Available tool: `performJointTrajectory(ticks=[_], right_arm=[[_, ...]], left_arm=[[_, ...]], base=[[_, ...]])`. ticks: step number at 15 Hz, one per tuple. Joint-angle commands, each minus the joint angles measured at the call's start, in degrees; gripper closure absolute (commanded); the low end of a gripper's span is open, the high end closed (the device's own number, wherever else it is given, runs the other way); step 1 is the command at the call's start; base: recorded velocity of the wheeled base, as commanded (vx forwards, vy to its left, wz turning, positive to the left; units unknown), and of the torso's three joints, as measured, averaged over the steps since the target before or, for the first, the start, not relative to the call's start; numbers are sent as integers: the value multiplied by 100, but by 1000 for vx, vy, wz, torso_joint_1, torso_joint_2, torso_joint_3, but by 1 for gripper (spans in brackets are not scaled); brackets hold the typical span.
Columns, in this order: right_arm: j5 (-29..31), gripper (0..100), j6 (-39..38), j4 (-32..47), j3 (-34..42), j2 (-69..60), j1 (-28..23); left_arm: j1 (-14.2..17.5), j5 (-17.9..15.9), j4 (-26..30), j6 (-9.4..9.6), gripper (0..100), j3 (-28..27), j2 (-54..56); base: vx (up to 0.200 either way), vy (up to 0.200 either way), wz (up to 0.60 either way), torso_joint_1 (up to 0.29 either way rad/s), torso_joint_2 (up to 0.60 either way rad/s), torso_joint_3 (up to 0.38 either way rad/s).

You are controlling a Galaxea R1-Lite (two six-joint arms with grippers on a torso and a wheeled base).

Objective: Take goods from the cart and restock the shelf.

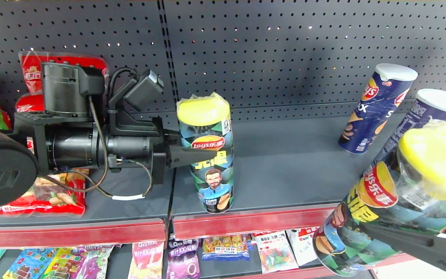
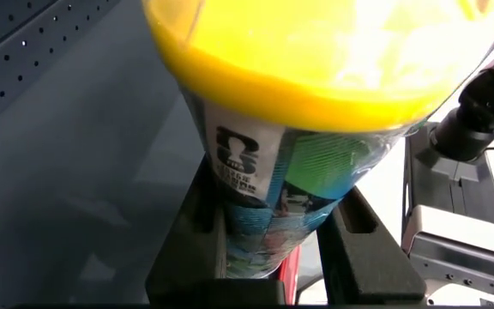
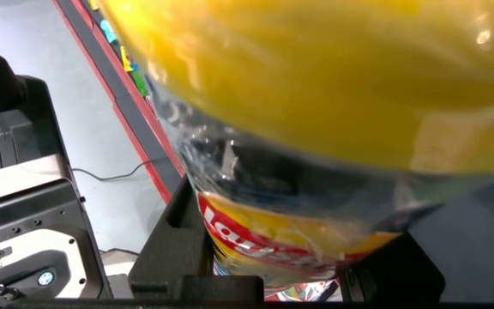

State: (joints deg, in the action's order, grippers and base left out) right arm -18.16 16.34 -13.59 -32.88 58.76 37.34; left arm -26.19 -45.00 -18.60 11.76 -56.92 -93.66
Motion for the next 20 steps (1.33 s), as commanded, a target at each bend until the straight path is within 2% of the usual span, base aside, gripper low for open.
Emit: performJointTrajectory(ticks=[1, 2, 3, 8, 10, 14, 17, 20], right_arm=[[-3, 100, 1, -3, -17, 30, 1], [-3, 100, 1, -3, -26, 48, 1], [-3, 100, 1, -3, -52, 66, 1], [-12, 100, 1, -12, -245, 276, 1], [-12, 100, -8, -29, -491, 505, 1], [-12, 100, -289, -47, -1335, 1278, -130], [-38, 100, -412, -56, -2056, 1990, -579], [-47, 100, -394, -73, -2575, 2764, -851]], left_arm=[[-1, -9, -29, 36, 100, -4, -100], [-1, -18, -108, 124, 100, 5, -161], [-1, -27, -196, 151, 0, -12, -223], [26, 52, -249, 142, 0, 23, -223], [140, 105, -249, 151, 0, 181, -73], [562, 290, -249, 142, 0, 1104, 726], [993, 588, -249, 107, 0, 2053, 1561], [1353, 606, -223, 63, 0, 2765, 2300]], base=[[0, 0, 0, 0, 0, 0], [0, 0, 0, 0, 0, 0], [0, 0, 0, 0, 0, 0], [0, 0, 0, 0, 0, 0], [0, 0, 0, 0, 0, 0], [0, 0, 0, 0, 0, 0], [0, 0, 0, 0, 0, 0], [0, 0, 0, 0, 0, 0]])
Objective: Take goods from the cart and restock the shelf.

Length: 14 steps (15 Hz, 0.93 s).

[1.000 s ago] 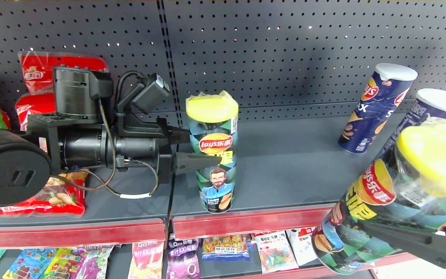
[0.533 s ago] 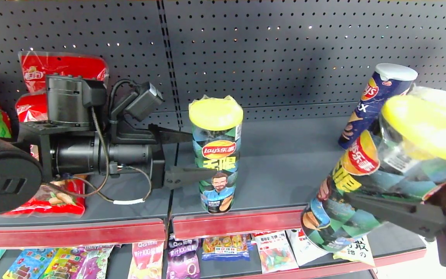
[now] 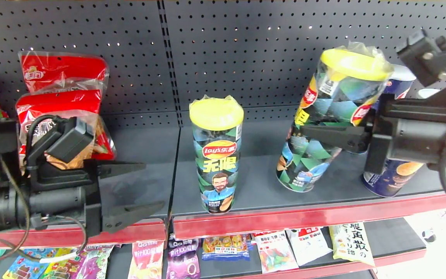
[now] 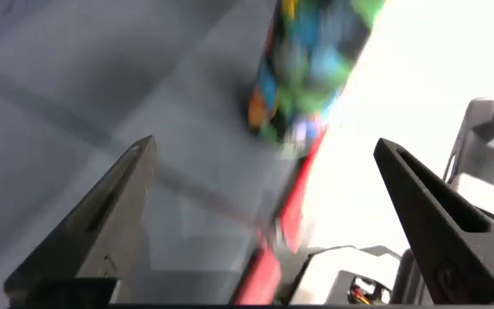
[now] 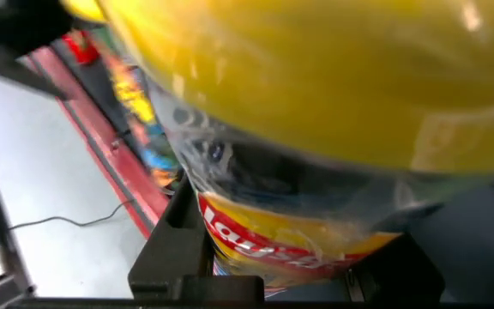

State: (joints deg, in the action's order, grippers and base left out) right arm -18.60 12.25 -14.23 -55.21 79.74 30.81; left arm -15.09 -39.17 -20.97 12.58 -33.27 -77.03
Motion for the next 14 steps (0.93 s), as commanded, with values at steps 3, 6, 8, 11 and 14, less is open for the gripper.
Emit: performJointTrajectory(ticks=[3, 6, 8, 11, 14], right_arm=[[-12, 100, 23, -230, -1009, 1510, -294], [-29, 100, 14, -379, -1897, 2213, -215], [-29, 100, 5, -353, -2407, 2529, -22], [-29, 100, 5, -353, -2477, 2635, 171], [-29, 100, 5, -353, -2503, 2766, 198]], left_arm=[[349, 94, 14, -45, 0, 813, 1006], [349, 85, 5, -98, 0, 875, 1138], [349, 76, -4, -142, 0, 901, 1147], [349, 94, -4, -142, 0, 875, 1129], [349, 94, -4, -142, 0, 848, 1129]], base=[[0, 0, 0, 0, 0, 0], [0, 0, 0, 0, 0, 0], [0, 0, 0, 0, 0, 0], [0, 0, 0, 0, 0, 0], [0, 0, 0, 0, 0, 0]])
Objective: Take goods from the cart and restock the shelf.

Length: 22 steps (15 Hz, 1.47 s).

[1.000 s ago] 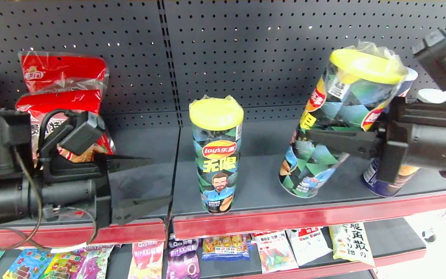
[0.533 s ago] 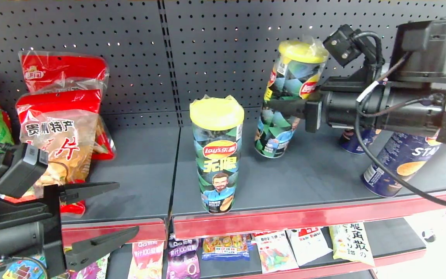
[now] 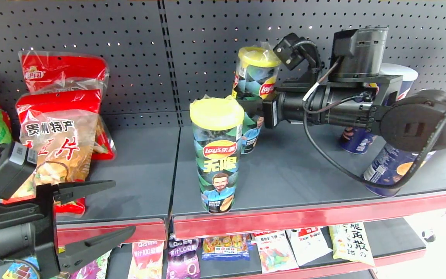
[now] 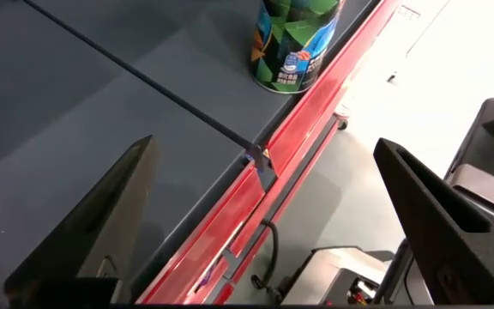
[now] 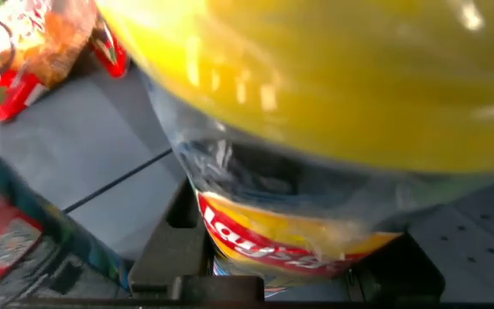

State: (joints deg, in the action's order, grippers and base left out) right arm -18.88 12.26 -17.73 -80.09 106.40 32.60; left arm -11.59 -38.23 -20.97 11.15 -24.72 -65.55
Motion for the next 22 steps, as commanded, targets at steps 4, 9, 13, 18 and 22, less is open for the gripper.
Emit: performJointTrajectory(ticks=[4, 9, 13, 18, 22], right_arm=[[16, 100, 4, -3, -121, 258, 186], [69, 100, -5, -3, -244, 355, 238], [69, 100, -5, -3, -340, 531, 326], [60, 100, -5, -12, -428, 672, 353], [69, 0, -5, -12, -384, 645, 370]], left_arm=[[-1, 9, -4, 10, 0, -59, -11], [-1, 9, -4, 10, 0, -94, -37], [-1, 9, -4, 10, 0, -103, -54], [-1, 9, 5, 10, 0, -103, -72], [-10, 9, -4, 10, 0, -112, -142]], base=[[0, 0, 0, 0, 0, 0], [0, 0, 0, 0, 0, 0], [0, 0, 0, 0, 0, 0], [0, 0, 0, 0, 0, 0], [0, 0, 0, 0, 0, 0]])
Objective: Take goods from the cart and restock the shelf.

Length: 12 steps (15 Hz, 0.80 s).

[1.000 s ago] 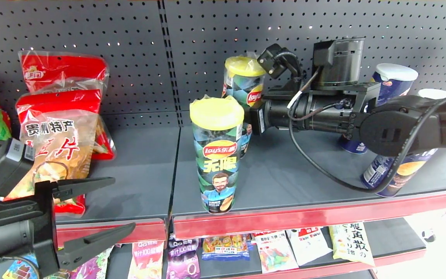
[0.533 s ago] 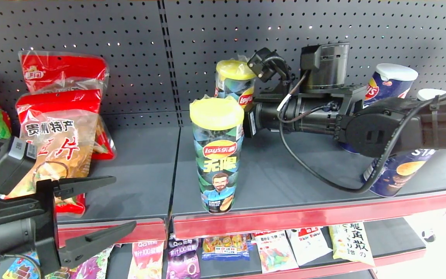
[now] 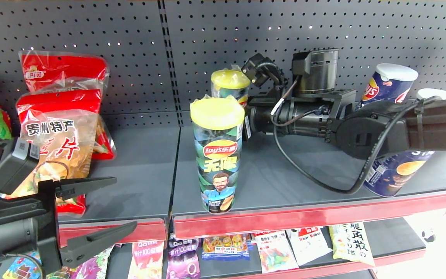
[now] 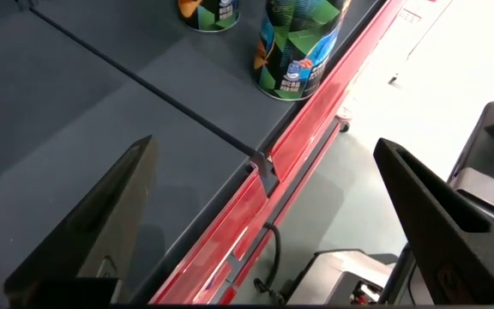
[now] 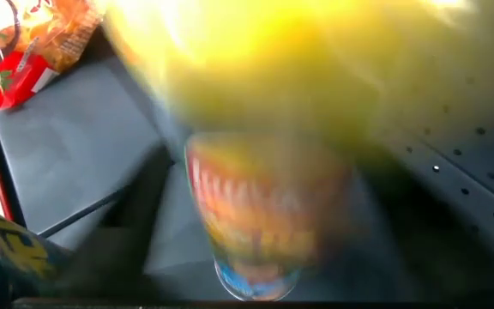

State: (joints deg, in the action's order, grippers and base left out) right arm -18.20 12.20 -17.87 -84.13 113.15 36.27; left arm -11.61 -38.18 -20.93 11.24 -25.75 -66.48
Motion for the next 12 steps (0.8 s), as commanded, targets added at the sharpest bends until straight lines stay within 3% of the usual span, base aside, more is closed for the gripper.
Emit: performJointTrajectory(ticks=[1, 7, 9, 12], right_arm=[[1, 0, 1, 3, 54, -65, 3], [27, 0, -7, -6, 749, -768, -41], [71, 0, -7, -6, 1091, -1050, -76], [89, 0, -7, -32, 1689, -1463, -234]], left_arm=[[0, 4, -7, 1, 0, -27, -76], [-26, 39, -25, 54, 0, -458, -577], [-44, 74, -25, 194, 0, -660, -814], [-290, 92, -25, 212, 0, -941, -1201]], base=[[0, 0, 0, 0, 0, 0], [0, 0, 0, 0, 0, 0], [0, 0, 0, 0, 0, 0], [0, 0, 0, 0, 0, 0]])
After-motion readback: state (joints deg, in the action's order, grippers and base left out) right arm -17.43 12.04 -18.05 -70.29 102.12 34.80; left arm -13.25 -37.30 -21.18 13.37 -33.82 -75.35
